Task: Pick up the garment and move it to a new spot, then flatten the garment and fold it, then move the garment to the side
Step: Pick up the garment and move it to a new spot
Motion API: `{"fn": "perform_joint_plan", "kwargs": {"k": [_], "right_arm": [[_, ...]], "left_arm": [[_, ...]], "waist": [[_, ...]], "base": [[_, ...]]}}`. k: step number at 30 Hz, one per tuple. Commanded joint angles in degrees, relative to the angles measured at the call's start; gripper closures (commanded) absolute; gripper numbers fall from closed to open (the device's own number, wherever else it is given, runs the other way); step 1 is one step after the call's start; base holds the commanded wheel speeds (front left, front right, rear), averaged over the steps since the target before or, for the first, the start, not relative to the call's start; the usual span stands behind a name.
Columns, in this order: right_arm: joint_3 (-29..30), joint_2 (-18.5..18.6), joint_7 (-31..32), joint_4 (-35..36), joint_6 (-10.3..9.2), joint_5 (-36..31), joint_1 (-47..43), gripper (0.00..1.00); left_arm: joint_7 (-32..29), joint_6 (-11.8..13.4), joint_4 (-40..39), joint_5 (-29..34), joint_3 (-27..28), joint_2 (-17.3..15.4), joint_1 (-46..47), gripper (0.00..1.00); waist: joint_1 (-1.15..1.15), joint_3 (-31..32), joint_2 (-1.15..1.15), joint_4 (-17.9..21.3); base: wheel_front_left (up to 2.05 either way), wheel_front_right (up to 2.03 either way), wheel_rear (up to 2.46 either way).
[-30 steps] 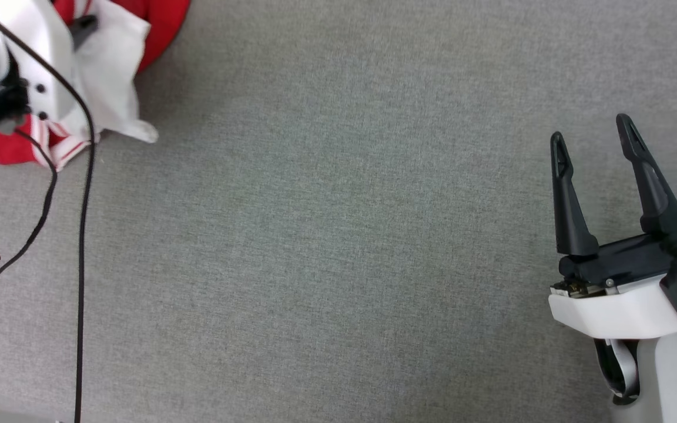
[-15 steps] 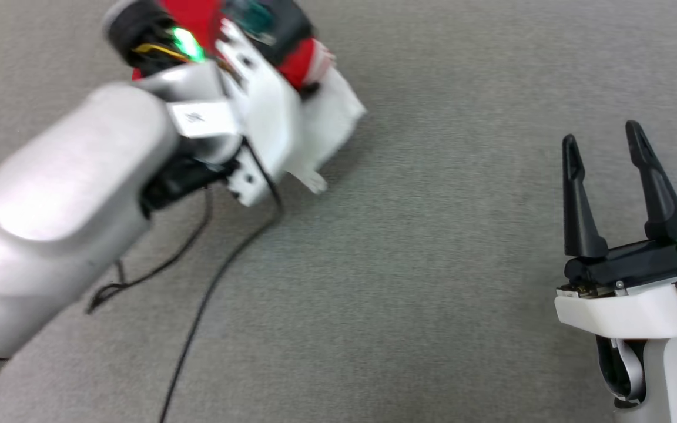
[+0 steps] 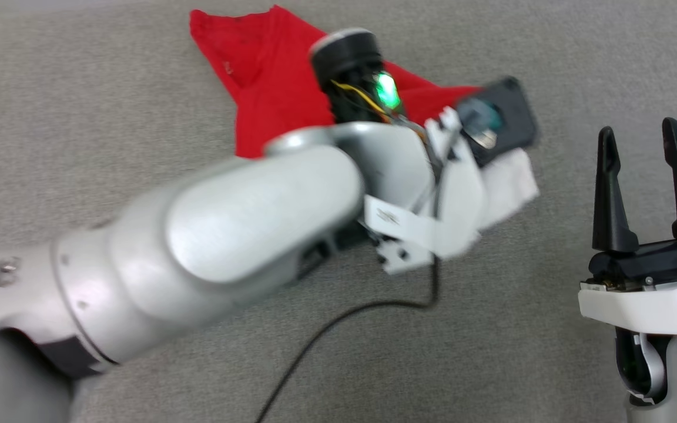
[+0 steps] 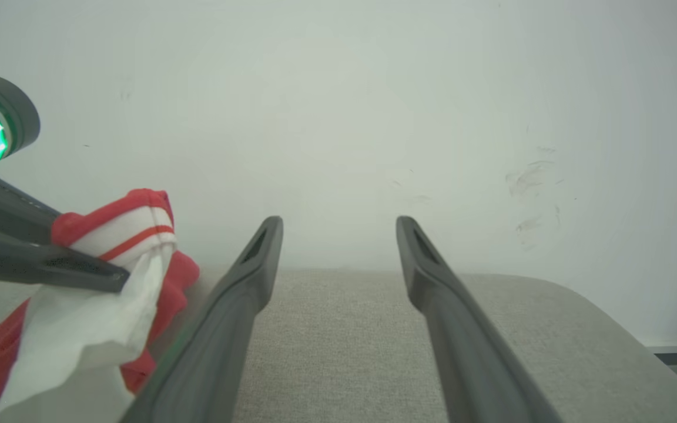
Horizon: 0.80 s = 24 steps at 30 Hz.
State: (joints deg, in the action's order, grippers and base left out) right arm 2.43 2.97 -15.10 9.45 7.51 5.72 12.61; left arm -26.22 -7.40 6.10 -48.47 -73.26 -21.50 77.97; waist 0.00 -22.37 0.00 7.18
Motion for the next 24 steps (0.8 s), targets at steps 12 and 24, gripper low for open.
{"fn": "perform_joint_plan", "kwargs": {"k": [12,24], "right_arm": [[0.73,-0.15,-0.11,0.93,-0.04,1.14,0.85,0.00],[0.63,-0.15,-0.11,0.02,-0.04,0.09,0.79,0.00]], "left_arm": [[-3.89,-0.03,3.51,4.57,-0.08,8.10,-16.44,1.00],[-0.44,-0.03,9.84,8.64,-0.18,10.52,-23.02,0.06]], "waist": [[0.00,-3.55,0.00,3.03],[0.00,-3.25,0.00,1.64]], "base": [[0.00,0.00,0.00],[0.00,0.00,0.00]]}}
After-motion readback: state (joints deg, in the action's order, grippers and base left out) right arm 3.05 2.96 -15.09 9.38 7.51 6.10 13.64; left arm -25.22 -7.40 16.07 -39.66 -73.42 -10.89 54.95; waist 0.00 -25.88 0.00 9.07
